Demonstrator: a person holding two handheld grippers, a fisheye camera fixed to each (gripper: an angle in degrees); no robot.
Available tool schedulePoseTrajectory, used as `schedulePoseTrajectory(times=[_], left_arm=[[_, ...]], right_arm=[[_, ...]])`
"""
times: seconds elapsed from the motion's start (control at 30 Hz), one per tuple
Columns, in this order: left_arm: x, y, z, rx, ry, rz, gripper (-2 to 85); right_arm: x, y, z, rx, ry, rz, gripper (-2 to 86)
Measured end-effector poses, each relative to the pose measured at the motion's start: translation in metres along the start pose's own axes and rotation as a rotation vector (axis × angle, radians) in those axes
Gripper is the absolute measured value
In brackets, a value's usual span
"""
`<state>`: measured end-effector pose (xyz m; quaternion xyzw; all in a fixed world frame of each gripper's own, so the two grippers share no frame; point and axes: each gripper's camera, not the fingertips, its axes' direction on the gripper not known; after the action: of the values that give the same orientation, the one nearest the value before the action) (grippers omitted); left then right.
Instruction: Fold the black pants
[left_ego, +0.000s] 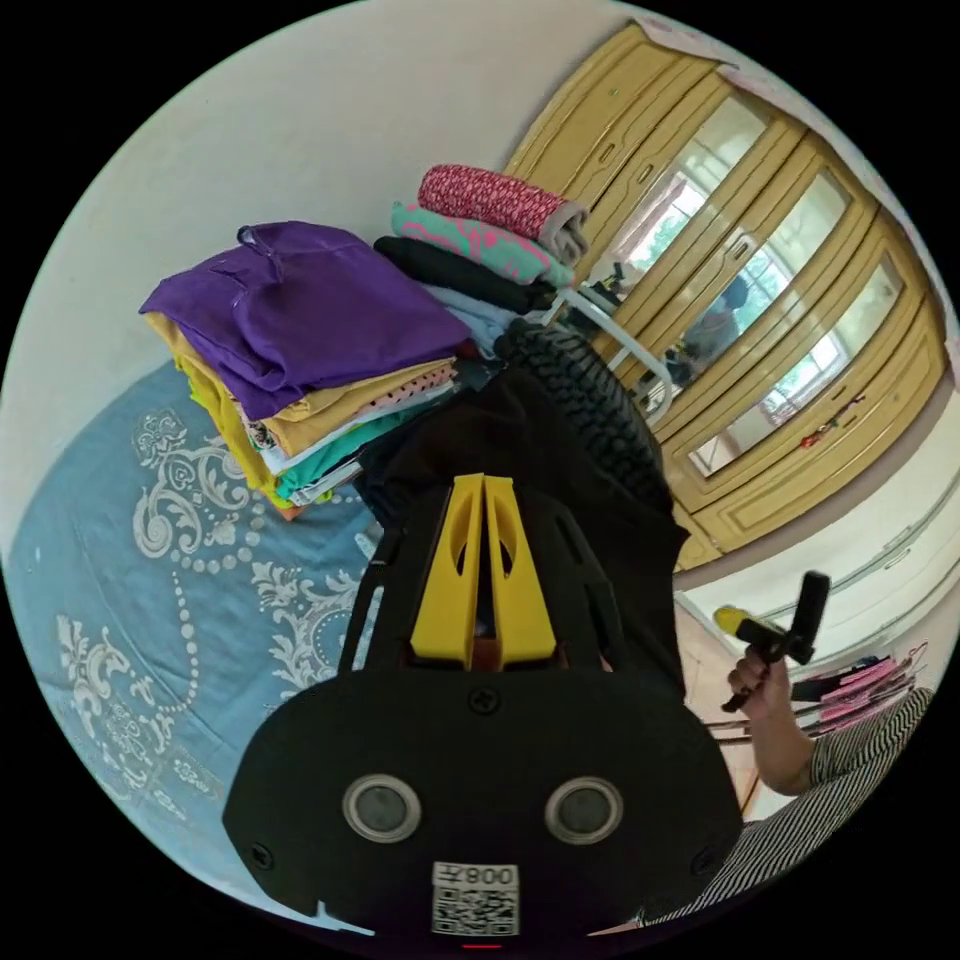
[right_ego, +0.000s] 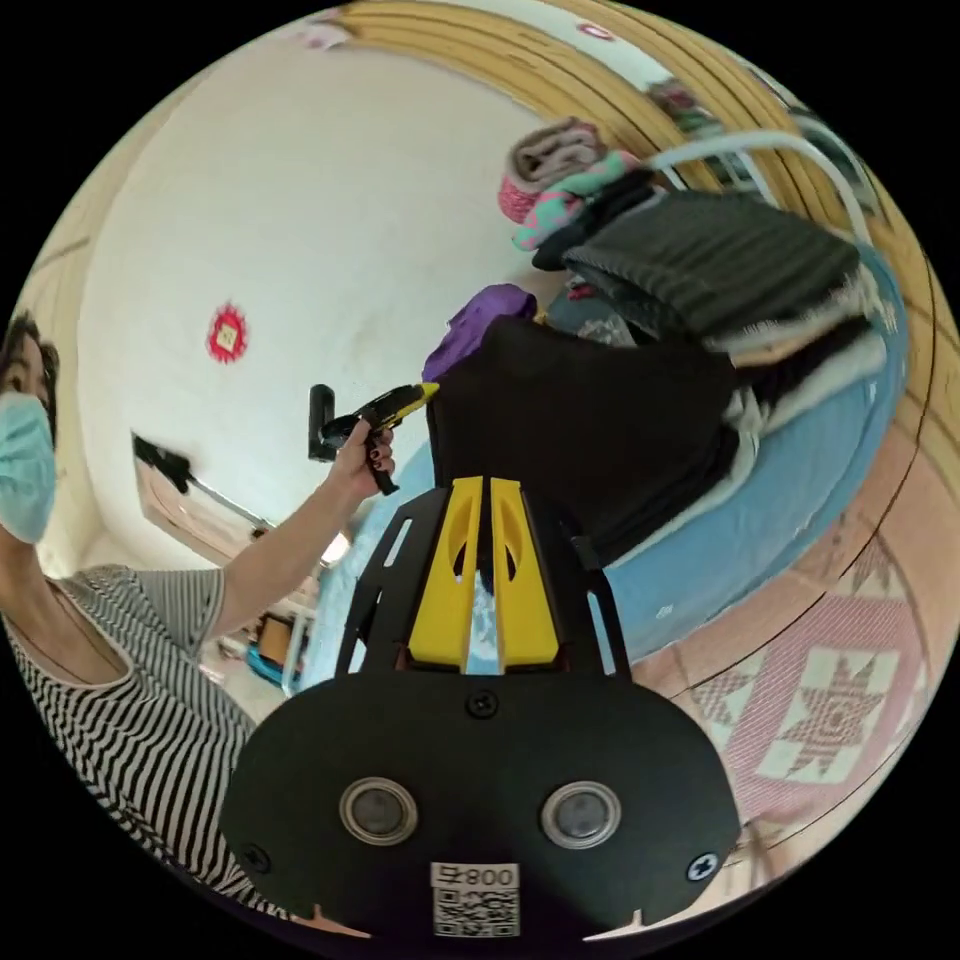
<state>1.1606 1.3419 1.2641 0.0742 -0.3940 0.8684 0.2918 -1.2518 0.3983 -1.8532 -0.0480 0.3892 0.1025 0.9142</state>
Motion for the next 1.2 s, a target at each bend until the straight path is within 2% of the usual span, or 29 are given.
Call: schedulePoseTrajectory(times=[0.07,0.23,0.53,0.63,0.77,0.87,1.03,1.1,1.2], left_arm=[[0.009,-0.016,0.007,-0.033,-0.076,0.002,0.2],[0.028,-0.044,0.000,-0.033,-0.069,0.002,0.0],[0.068,-0.074,-0.009,-0.021,-0.157,0.139,0.1],[0.068,-0.080,-0.012,-0.012,-0.165,0.123,0.1],[0.068,-0.089,-0.019,-0.023,-0.115,0.072,0.1],[0.072,-0.085,-0.038,0.005,-0.023,0.029,0.1],[0.102,-0.059,-0.072,0.064,0.103,0.112,0.1],[0.117,-0.047,-0.076,0.057,0.098,0.166,0.1],[0.128,-0.030,-0.066,0.002,-0.016,0.221,0.1]], right_arm=[[-0.021,-0.031,0.020,-0.010,0.089,-0.129,0.5],[-0.071,-0.117,0.105,-0.044,0.281,-0.382,0.1],[-0.073,-0.198,0.273,-0.296,0.584,-0.444,-0.3],[-0.074,-0.200,0.291,-0.258,0.586,-0.473,-0.4],[-0.080,-0.206,0.315,-0.317,0.672,-0.527,-0.3],[-0.080,-0.213,0.311,-0.338,0.641,-0.513,-0.1],[-0.081,-0.188,0.228,-0.246,0.385,-0.513,0.0],[-0.075,-0.161,0.201,-0.225,0.304,-0.498,0.0],[-0.060,-0.105,0.181,-0.243,0.228,-0.450,0.0]])
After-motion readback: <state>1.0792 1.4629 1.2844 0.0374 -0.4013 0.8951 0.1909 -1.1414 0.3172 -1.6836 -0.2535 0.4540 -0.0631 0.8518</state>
